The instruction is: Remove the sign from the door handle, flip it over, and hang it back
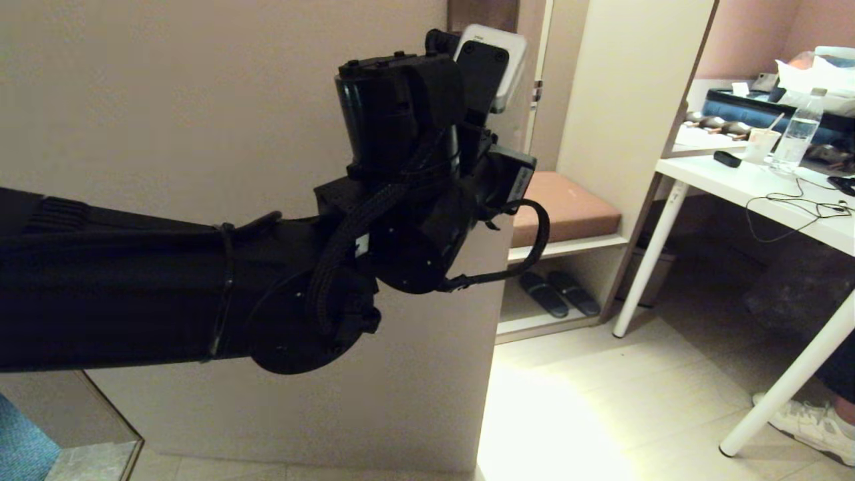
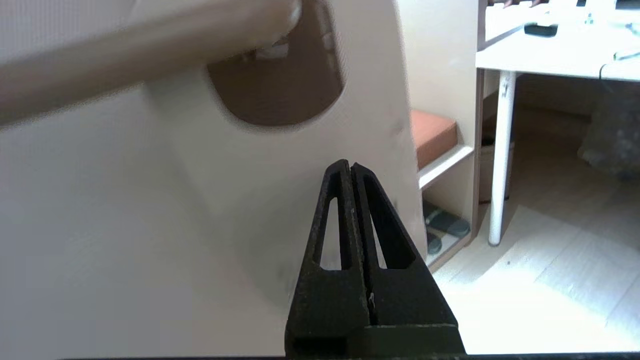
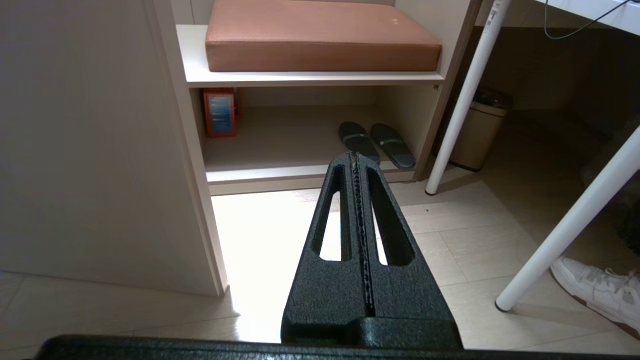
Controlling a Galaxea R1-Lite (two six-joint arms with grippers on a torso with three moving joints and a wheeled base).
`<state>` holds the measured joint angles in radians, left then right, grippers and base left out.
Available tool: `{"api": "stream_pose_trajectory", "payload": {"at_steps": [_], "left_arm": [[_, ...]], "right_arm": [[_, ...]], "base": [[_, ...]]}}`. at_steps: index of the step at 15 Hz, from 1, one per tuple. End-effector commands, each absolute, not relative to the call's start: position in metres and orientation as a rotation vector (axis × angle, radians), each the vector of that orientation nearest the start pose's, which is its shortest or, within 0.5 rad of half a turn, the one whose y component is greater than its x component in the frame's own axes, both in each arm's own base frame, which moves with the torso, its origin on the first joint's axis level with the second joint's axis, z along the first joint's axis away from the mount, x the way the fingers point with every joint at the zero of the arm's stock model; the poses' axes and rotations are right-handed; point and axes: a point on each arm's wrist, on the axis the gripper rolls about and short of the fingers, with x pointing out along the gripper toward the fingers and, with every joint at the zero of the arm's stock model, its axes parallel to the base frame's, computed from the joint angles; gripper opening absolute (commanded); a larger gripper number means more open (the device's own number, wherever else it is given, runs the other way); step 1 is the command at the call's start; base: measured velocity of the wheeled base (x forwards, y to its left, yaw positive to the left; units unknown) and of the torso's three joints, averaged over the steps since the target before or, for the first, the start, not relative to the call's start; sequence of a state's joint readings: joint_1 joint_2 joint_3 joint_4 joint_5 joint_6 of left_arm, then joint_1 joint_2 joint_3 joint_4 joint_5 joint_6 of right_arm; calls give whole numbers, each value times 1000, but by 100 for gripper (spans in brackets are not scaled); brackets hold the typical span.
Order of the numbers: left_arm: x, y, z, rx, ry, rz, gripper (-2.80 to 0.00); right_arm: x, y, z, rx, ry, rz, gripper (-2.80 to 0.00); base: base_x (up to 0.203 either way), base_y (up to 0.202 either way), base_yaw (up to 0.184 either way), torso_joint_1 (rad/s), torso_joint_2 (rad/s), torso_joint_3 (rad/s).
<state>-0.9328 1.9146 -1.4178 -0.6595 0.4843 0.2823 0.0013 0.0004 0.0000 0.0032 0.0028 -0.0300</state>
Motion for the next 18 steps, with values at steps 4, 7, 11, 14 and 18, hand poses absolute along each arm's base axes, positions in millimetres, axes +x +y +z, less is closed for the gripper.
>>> {"api": "stream_pose_trajectory", "payload": {"at_steps": [4, 7, 11, 14, 18], "left_arm": [[219, -278, 288, 171, -177, -416, -280], [205, -257, 277, 195, -142, -395, -280], [177, -210, 257, 211, -126, -355, -280], [161, -154, 252, 213, -126, -256, -280], [136, -96, 234, 225, -109, -120, -280]], "right_arm": [[-23, 0, 75, -31, 3, 5, -280], [-23, 0, 75, -31, 3, 5, -280], [-23, 0, 75, -31, 3, 5, -280], [-23, 0, 75, -31, 3, 5, -280], [-23, 0, 75, -31, 3, 5, -280]], "base": [[0, 0, 0, 0, 0, 0], [0, 0, 0, 0, 0, 0], [0, 0, 0, 0, 0, 0], [0, 0, 0, 0, 0, 0], [0, 0, 0, 0, 0, 0]]}}
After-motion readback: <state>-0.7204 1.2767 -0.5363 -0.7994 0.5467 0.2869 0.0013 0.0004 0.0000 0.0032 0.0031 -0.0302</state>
